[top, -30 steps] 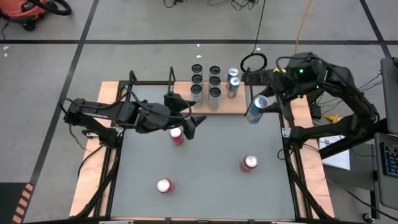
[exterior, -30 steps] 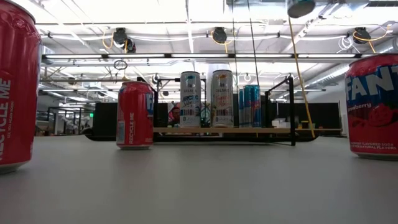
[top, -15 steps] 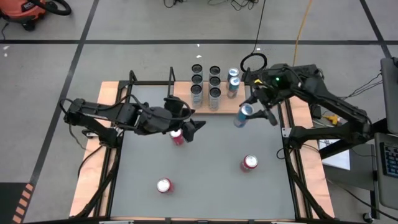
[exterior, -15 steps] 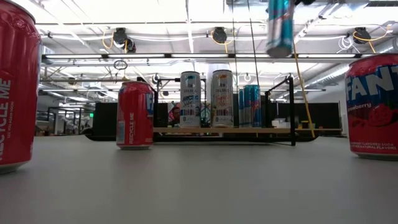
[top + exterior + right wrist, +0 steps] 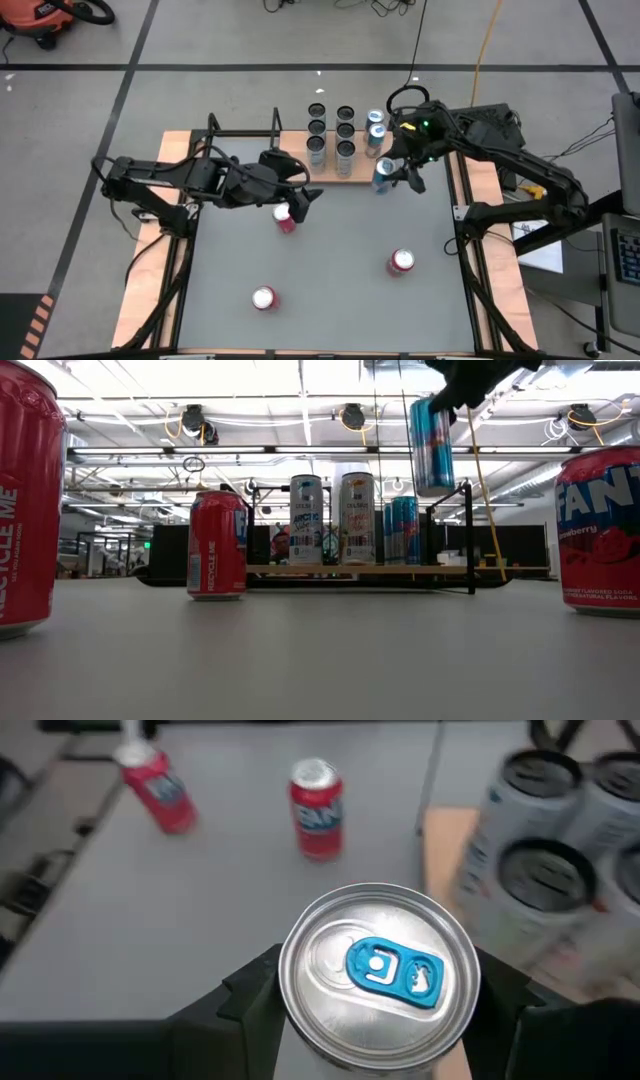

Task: Place canned beverage on shelf
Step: Put the blue soda can aligned with the other blue soda can on the shelf

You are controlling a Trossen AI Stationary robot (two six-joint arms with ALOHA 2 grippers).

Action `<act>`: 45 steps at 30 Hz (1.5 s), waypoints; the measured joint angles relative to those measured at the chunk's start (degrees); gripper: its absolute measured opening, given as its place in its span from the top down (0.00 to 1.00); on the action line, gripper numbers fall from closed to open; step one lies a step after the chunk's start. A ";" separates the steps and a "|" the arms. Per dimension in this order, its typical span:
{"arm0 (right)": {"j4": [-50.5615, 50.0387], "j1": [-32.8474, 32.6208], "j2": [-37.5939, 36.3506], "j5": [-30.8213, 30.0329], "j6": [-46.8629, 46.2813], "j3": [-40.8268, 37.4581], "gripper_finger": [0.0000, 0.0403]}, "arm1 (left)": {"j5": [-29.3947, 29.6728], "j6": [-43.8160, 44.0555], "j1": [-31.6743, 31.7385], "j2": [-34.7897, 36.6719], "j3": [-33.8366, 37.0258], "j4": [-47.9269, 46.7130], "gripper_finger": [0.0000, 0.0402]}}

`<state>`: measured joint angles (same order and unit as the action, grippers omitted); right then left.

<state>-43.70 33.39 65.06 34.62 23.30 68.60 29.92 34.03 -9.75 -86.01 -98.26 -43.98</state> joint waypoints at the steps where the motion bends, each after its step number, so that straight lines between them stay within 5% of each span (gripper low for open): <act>1: 0.00 0.00 0.22 -1.27 0.22 0.00 0.52 | -0.60 -0.54 0.46 0.13 0.00 -0.35 0.09; 10: 2.30 1.51 3.88 -3.83 7.36 0.00 0.52 | -4.48 -4.80 5.60 0.64 0.00 -0.71 0.09; 19: 2.16 11.05 9.97 10.35 12.42 -1.40 0.52 | -6.39 -6.38 11.51 0.67 0.00 -1.09 0.09; 45: 2.65 15.32 18.55 6.88 24.27 -1.38 0.52 | -8.92 -9.48 15.99 0.64 0.00 -0.95 0.09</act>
<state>-41.05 48.71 83.61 41.50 47.56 67.22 20.99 24.55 6.24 -85.36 -98.26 -44.93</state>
